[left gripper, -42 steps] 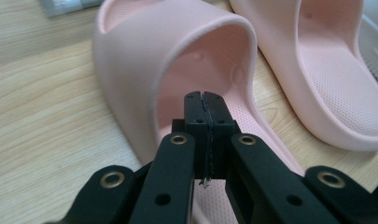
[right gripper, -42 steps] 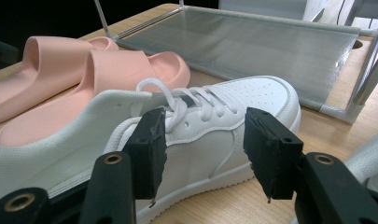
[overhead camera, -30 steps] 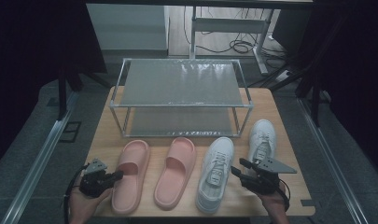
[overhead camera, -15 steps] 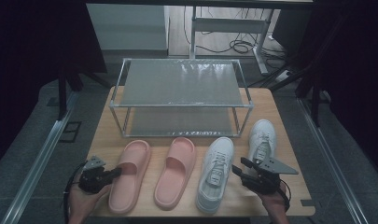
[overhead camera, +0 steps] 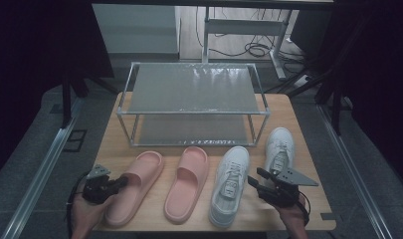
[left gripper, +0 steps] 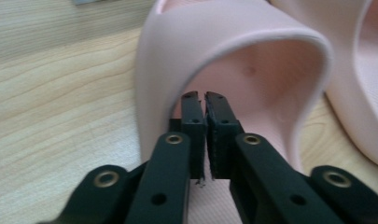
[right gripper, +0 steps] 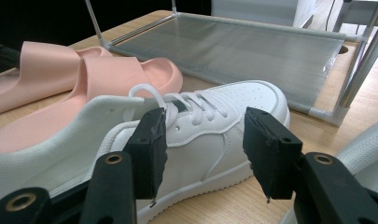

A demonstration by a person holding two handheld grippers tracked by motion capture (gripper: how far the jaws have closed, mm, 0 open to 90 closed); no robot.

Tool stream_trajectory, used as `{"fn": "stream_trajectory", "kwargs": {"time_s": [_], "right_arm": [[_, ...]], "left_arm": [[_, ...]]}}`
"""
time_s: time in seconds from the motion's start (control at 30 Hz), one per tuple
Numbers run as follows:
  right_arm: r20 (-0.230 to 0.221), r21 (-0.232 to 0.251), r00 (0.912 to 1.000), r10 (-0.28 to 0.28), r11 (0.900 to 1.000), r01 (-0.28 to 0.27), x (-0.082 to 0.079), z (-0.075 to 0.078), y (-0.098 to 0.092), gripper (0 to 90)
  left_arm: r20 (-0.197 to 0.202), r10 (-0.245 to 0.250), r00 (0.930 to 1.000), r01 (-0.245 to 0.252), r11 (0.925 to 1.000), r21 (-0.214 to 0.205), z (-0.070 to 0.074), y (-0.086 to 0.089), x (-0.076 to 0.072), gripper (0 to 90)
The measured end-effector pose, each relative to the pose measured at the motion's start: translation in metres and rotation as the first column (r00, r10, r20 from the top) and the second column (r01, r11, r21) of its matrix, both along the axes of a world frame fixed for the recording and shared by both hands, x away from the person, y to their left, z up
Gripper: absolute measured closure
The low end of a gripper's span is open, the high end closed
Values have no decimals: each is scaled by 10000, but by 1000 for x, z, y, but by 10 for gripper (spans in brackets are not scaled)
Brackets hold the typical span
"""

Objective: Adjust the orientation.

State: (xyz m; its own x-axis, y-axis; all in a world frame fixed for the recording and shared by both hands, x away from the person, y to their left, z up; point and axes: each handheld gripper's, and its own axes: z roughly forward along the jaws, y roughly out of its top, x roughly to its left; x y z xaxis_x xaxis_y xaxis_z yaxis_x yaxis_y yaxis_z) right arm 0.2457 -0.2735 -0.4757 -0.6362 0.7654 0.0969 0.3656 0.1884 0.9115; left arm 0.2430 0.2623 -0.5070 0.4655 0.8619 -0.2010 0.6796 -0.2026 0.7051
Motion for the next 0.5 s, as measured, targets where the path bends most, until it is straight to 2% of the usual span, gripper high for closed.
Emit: {"fn": "stream_trajectory", "kwargs": {"time_s": [0.23, 0.33, 0.5], "right_arm": [[-3, 21, 10000, -42, 10000, 42, 0, 0, 0, 498], [-10, 14, 10000, -2, 10000, 2, 0, 0, 1, 497], [27, 12, 10000, 34, 10000, -34, -1, 0, 2, 497]], "left_arm": [[381, -64, 9993, 80, 9992, -404, 12, -1, -19, 628], [586, -117, 9982, 143, 9989, -445, 17, -2, -27, 576], [672, -215, 9975, 244, 9988, -434, 18, -6, -32, 507]]}}
